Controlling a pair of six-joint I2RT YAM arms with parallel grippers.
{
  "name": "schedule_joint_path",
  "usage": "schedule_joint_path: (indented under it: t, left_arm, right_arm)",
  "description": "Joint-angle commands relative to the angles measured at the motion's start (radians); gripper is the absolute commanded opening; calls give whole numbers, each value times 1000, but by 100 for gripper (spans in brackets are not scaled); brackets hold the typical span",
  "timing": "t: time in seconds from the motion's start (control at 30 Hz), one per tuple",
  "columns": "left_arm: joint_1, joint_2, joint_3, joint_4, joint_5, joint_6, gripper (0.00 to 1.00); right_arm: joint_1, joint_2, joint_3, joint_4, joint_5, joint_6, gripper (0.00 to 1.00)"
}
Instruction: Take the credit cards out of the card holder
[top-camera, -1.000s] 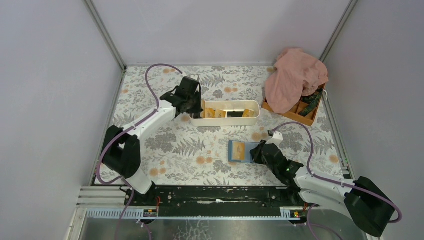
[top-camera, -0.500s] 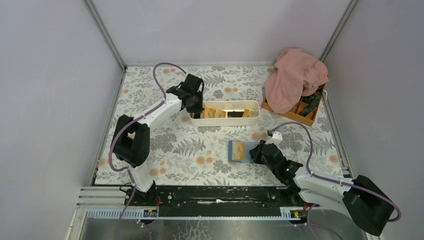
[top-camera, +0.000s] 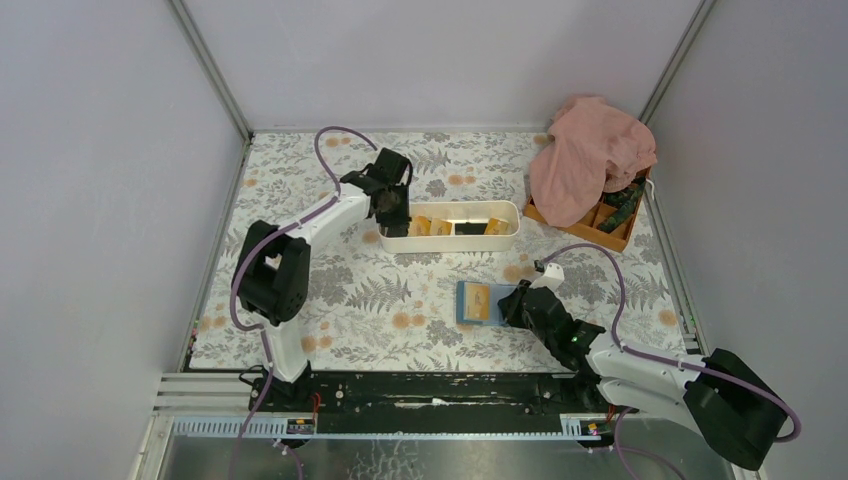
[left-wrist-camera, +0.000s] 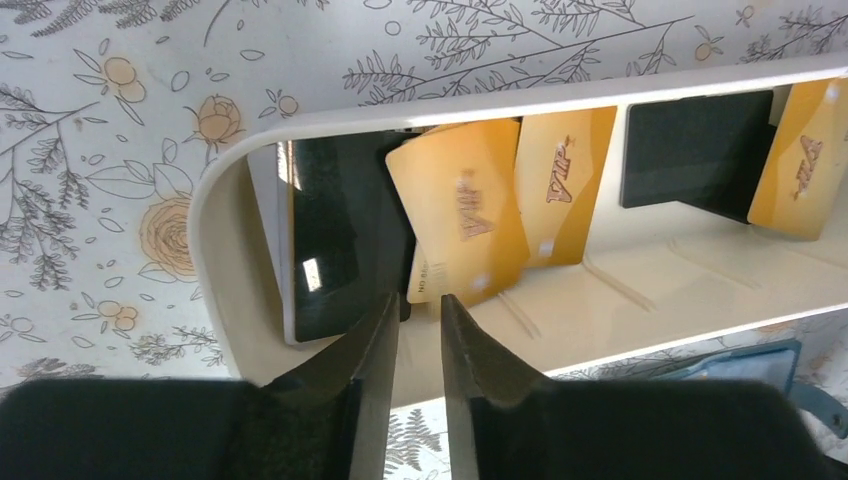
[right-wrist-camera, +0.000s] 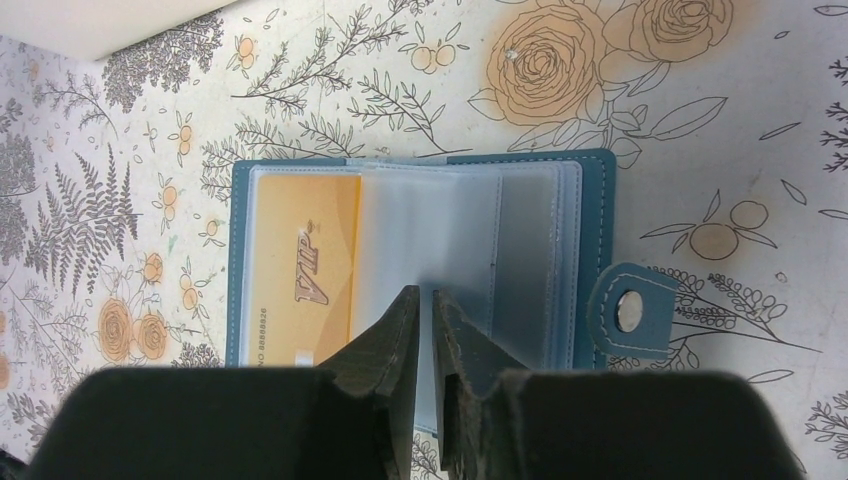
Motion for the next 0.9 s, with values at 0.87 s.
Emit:
schedule_joint_path:
  t: [0.87]
  left_arm:
    - [-471,-248,-541,804,-26,-159,14]
  right_arm:
    - [-1,-428,134,-302,0,-108,24]
